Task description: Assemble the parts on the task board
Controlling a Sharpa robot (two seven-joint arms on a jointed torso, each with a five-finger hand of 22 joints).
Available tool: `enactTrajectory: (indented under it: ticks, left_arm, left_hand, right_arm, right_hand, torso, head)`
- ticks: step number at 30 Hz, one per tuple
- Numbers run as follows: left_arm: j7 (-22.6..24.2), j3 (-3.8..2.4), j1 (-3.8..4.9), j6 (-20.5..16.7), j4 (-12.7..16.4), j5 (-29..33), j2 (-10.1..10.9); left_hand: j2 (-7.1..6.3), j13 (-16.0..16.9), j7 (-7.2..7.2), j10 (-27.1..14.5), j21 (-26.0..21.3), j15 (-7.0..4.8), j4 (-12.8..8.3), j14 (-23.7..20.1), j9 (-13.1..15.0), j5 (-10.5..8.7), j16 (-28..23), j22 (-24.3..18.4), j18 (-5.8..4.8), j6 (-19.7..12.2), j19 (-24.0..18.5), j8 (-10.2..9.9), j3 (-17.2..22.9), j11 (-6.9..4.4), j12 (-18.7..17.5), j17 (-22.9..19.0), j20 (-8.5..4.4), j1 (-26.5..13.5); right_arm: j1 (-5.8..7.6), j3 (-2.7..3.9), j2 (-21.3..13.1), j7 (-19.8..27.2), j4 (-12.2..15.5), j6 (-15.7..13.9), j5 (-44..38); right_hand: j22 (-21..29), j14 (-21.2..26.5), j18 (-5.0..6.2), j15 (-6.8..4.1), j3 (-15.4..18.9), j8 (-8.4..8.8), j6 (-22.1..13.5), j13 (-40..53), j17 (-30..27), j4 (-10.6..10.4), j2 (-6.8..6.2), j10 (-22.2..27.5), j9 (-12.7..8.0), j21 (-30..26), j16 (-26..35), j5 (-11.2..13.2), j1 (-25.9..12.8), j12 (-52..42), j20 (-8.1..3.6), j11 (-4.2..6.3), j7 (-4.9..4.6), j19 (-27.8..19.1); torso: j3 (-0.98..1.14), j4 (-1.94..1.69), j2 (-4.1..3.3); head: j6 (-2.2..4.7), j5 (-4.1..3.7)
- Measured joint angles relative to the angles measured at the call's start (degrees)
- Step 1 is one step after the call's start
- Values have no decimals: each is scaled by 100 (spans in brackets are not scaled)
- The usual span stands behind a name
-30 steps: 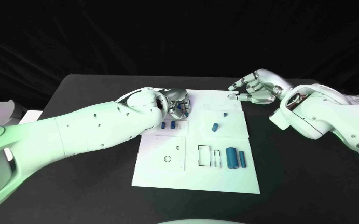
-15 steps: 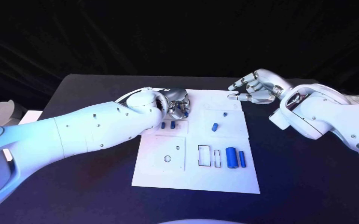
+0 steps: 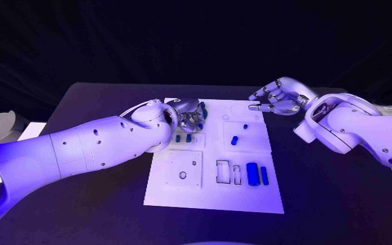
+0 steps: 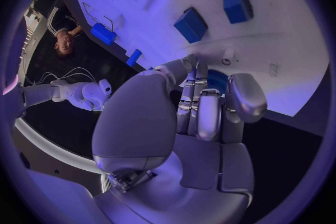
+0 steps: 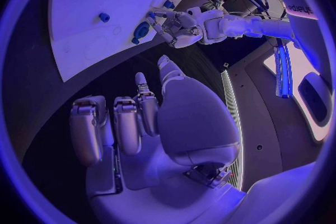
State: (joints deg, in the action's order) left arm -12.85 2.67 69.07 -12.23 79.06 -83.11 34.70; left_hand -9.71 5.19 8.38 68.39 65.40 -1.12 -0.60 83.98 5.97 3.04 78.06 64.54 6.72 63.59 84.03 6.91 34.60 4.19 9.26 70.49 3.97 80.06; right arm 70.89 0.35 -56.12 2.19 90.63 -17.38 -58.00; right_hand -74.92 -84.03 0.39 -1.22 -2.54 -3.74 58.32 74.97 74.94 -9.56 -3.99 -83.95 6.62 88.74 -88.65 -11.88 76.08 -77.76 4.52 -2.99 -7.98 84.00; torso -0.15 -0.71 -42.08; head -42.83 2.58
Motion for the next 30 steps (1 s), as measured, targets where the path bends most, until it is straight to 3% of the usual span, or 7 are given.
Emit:
enactTrajectory:
  ticks: [13, 23, 30]
  left_arm:
    - [13, -157, 4, -284, 476, 91, 503]
    - [9, -188, 8, -371, 613, 219, 782]
    - [-5, -191, 11, -345, 567, 293, 840]
  left_hand:
    - [5, 0, -20, 63, 0, 0, 0, 0, -8, 0, 22, 0, 0, 60, 0, -11, 0, -22, -28, -6, 0, -47]
    - [-17, -1, -20, 102, 0, 0, 0, 0, -9, 0, 22, 0, 0, 60, 0, -16, 0, -20, -62, -14, 0, -69]
    - [-11, -1, -20, 102, 0, 0, 0, 0, -18, 0, 22, 1, 0, 102, 0, -20, -1, -20, -62, -14, 0, -125]
  right_arm:
    - [-1, 0, -4, 3, -19, 0, 0]
    - [-7, 0, 1, 4, -29, 0, 0]
    - [-8, 0, 0, 4, -29, 0, 0]
  right_hand:
    - [1, 0, 0, 0, 0, 0, 0, 0, -1, 0, 0, 0, -1, 0, 0, 0, 0, 0, 0, 0, 0, 0]
    - [1, 0, 0, 0, 0, 0, 0, 0, -2, 0, 0, 0, -2, 0, 0, 0, 0, 0, 0, 0, 0, 0]
    - [2, 0, 0, 0, 0, 0, 0, 0, -2, 0, 0, 0, -2, 0, 0, 0, 0, 0, 0, 0, 0, 0]
  torso:
    - [0, -5, 2]
    - [0, -1, 2]
    - [2, -1, -3]
  head:
    - [24, -2]
    - [43, 0]
    - [38, 2]
